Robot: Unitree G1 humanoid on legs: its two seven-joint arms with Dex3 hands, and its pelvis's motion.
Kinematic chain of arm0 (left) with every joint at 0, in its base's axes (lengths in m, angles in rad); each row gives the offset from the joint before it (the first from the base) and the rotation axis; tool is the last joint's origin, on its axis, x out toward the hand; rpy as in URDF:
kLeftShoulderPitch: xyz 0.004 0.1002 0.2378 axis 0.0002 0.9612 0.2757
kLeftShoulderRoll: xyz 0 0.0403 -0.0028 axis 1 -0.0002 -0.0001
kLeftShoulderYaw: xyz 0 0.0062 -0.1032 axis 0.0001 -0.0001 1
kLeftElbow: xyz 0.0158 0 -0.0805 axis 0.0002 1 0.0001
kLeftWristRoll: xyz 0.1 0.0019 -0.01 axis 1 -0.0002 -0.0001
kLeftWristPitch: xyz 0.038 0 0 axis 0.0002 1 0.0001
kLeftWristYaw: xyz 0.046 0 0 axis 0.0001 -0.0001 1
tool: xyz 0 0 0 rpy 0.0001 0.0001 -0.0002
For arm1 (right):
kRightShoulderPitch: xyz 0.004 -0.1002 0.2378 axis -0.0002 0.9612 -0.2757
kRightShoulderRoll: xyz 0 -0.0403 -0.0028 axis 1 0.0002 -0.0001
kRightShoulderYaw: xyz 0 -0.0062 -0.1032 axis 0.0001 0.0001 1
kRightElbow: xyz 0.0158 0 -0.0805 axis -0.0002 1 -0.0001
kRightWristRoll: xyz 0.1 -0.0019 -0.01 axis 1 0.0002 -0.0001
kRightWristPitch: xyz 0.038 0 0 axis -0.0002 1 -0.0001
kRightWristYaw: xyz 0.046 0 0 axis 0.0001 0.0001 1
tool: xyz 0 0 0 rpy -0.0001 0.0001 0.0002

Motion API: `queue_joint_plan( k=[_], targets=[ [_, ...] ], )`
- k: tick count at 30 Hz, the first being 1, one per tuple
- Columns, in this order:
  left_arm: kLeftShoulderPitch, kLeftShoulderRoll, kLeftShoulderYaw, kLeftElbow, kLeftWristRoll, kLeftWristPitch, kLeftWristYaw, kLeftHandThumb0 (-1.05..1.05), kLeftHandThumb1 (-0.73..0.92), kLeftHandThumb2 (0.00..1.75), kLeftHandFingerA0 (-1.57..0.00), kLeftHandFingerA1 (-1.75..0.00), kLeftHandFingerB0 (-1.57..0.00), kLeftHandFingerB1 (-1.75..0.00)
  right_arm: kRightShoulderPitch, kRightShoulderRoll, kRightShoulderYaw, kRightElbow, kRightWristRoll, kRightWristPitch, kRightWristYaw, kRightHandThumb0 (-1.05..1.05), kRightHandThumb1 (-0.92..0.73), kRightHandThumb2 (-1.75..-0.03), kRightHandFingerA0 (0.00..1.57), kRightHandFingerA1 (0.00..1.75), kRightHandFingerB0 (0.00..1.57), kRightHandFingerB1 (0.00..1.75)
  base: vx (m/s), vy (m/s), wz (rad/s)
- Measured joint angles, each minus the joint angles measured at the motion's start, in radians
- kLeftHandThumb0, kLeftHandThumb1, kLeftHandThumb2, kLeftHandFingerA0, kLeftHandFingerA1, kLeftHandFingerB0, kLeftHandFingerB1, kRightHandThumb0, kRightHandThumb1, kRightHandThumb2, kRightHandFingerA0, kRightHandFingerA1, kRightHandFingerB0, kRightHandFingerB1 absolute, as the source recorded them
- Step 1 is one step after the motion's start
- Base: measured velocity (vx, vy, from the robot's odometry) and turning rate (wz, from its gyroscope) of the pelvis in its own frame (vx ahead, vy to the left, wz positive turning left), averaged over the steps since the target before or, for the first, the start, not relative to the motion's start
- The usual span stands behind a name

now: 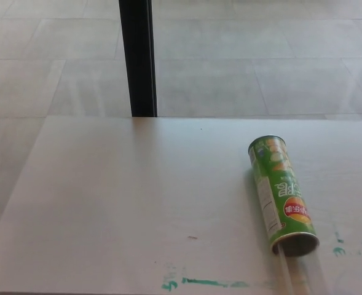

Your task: Use the finger on the right hand of the robot to pull out the chips tray kept inside a container in the middle of the desk

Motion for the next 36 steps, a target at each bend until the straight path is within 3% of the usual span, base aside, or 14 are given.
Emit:
queue_joint_plan(
  k=[3, 4, 5, 8, 9, 13, 15, 16, 17, 20, 24, 28, 34, 36],
  targets=[
    [0.000, 0.000, 0.000, 0.001, 0.000, 0.000, 0.000, -0.58, 0.70, 0.62, -0.52, -0.60, -0.61, -0.54, 0.012, -0.003, -0.003, -0.006, 0.000, 0.000, 0.001, -0.15, -0.53, -0.64, 0.94, 1.46, 0.53, 0.51, 0.00, 0.000, 0.00],
    [0.000, 0.000, 0.000, 0.001, 0.000, 0.000, 0.000, -0.57, 0.70, 0.61, -0.53, -0.60, -0.65, -0.80, 0.016, -0.003, -0.004, -0.006, 0.000, 0.000, 0.000, -0.15, -0.54, -0.64, 0.93, 1.48, 0.51, 0.51, 0.00, 0.000, 0.00],
    [0.001, 0.000, -0.001, 0.001, 0.000, 0.000, 0.000, -0.57, 0.69, 0.60, -0.53, -0.61, -0.67, -0.75, 0.018, -0.003, -0.005, -0.006, 0.000, 0.000, 0.000, -0.10, -0.57, -0.59, 0.84, 1.48, 0.50, 0.46, 0.00, 0.000, 0.00],
    [0.002, 0.000, 0.003, 0.001, -0.001, 0.000, -0.001, -0.57, 0.69, 0.61, -0.48, -0.59, -0.59, -0.53, 0.022, -0.003, -0.009, -0.006, 0.005, 0.000, 0.001, -0.09, -0.56, -0.59, 0.84, 1.49, 0.50, 0.46, 0.00, 0.000, 0.00],
    [0.003, 0.000, 0.005, 0.001, -0.001, 0.000, -0.001, -0.58, 0.69, 0.61, -0.48, -0.59, -0.62, -0.65, 0.023, -0.003, -0.010, -0.006, 0.006, 0.000, 0.001, -0.15, -0.56, -0.62, 0.87, 1.49, 0.46, 0.47, 0.00, 0.000, 0.00],
    [0.006, 0.000, 0.003, 0.001, 0.000, 0.000, -0.001, -0.59, 0.69, 0.60, -0.52, -0.61, -0.60, -0.54, 0.014, -0.003, -0.013, -0.015, 0.006, 0.005, 0.008, -0.07, -0.54, -0.58, 0.82, 1.43, 0.27, 0.37, 0.00, 0.000, 0.00],
    [0.008, 0.000, 0.003, 0.001, 0.000, 0.000, 0.000, -0.56, 0.69, 0.60, -0.51, -0.62, -0.62, -0.74, 0.005, 0.000, -0.014, -0.018, 0.006, 0.008, 0.015, -0.04, -0.53, -0.57, 0.85, 1.38, 0.19, 0.33, 0.00, 0.000, 0.00],
    [0.008, 0.000, 0.003, 0.001, 0.000, 0.000, 0.000, -0.57, 0.68, 0.60, -0.51, -0.63, -0.58, -0.61, -0.003, 0.002, -0.016, -0.019, 0.006, 0.010, 0.018, -0.02, -0.33, -0.84, 1.01, 1.12, 0.07, 0.48, 0.00, 0.000, 0.00],
    [0.008, 0.000, 0.005, 0.000, -0.001, 0.000, -0.001, -0.58, 0.68, 0.61, -0.51, -0.60, -0.61, -0.57, -0.014, 0.005, -0.019, -0.020, 0.006, 0.011, 0.021, -0.03, -0.52, -0.56, 0.89, 1.26, 0.11, 0.29, 0.00, 0.000, 0.00],
    [0.008, 0.000, 0.006, 0.000, -0.001, 0.000, -0.001, -0.58, 0.70, 0.60, -0.51, -0.61, -0.63, -0.63, -0.053, 0.020, -0.035, -0.031, 0.010, 0.023, 0.030, -0.03, -0.49, -0.55, 0.92, 1.23, 0.10, 0.30, 0.00, 0.000, 0.00],
    [0.012, 0.000, 0.004, 0.000, 0.000, 0.000, -0.001, -0.59, 0.70, 0.60, -0.52, -0.58, -0.59, -0.51, -0.092, 0.038, -0.059, -0.039, 0.019, 0.030, 0.034, -0.01, -0.50, -0.55, 0.91, 1.30, 0.07, 0.27, 0.00, 0.000, 0.00],
    [0.016, 0.000, 0.002, 0.001, 0.000, 0.000, 0.000, -0.59, 0.69, 0.60, -0.51, -0.60, -0.63, -0.60, -0.099, 0.038, -0.091, -0.055, 0.032, 0.030, 0.039, -0.01, -0.50, -0.55, 0.94, 1.19, 0.07, 0.30, 0.00, 0.000, 0.00],
    [0.022, 0.000, 0.003, 0.001, 0.000, 0.000, -0.001, -0.59, 0.68, 0.60, -0.52, -0.61, -0.60, -0.65, -0.059, 0.038, -0.140, -0.091, 0.064, 0.029, 0.050, 0.00, -0.49, -0.55, 0.87, 1.26, 0.07, 0.30, 0.00, 0.000, 0.00],
    [0.023, 0.000, 0.003, 0.001, 0.000, 0.000, -0.001, -0.60, 0.68, 0.60, -0.53, -0.60, -0.56, -0.52, -0.040, 0.038, -0.168, -0.104, 0.080, 0.028, 0.056, 0.03, -0.49, -0.57, 0.82, 1.47, 0.07, 0.33, 0.00, 0.000, 0.00]
  ],
)
